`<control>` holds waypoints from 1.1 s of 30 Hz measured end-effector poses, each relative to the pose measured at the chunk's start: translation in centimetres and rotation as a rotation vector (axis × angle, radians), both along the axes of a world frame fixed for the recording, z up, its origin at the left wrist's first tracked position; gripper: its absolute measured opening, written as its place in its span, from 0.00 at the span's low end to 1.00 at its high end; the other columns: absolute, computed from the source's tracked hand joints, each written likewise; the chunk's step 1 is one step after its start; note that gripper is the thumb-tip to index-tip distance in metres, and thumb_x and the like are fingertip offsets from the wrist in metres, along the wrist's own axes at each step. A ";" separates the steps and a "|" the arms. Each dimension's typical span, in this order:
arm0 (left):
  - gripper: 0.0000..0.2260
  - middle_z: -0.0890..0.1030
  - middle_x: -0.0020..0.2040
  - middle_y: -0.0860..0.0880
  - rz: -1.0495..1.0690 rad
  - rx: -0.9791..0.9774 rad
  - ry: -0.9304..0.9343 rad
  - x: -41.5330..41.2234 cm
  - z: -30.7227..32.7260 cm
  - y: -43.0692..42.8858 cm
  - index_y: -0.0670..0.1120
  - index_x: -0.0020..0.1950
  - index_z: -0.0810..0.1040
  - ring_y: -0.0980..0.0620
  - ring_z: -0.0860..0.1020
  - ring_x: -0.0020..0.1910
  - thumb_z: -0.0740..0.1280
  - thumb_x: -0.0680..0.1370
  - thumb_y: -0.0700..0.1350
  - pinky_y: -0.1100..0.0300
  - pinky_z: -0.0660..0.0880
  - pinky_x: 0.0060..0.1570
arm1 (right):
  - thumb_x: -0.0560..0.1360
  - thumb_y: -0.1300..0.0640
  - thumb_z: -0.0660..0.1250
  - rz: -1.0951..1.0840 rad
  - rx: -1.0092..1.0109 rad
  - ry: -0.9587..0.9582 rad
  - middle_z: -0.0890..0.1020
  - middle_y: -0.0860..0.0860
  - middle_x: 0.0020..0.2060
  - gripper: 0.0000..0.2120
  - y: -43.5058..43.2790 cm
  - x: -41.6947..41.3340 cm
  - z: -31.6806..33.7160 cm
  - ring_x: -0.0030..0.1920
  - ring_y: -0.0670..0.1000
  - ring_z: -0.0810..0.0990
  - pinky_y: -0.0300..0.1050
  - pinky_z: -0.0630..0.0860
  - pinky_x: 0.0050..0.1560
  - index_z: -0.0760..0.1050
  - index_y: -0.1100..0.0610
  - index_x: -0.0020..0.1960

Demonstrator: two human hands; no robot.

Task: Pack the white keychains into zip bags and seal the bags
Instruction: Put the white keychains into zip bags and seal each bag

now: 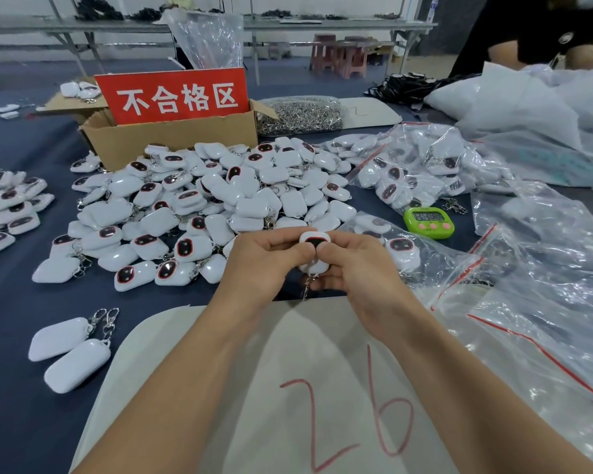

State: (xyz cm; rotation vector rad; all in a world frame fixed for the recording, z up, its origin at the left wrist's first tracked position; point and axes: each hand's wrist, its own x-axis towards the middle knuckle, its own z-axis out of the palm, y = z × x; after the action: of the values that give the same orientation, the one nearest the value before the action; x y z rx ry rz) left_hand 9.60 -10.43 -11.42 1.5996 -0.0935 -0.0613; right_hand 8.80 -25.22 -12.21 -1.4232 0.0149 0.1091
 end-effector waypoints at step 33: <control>0.12 0.87 0.38 0.58 0.232 0.104 -0.196 0.1 -0.2 -0.5 0.59 0.39 0.86 0.61 0.85 0.40 0.78 0.73 0.41 0.73 0.75 0.42 | 0.71 0.60 0.71 -0.253 -0.260 -0.184 0.86 0.49 0.36 0.06 0.4 0.2 -0.4 0.34 0.47 0.82 0.45 0.79 0.39 0.79 0.51 0.46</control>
State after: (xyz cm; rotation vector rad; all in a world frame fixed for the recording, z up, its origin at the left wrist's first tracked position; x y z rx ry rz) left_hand 9.75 -10.93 -11.61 1.7079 -0.0567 0.2744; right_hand 9.03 -24.81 -12.61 -1.6734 0.0586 -0.2406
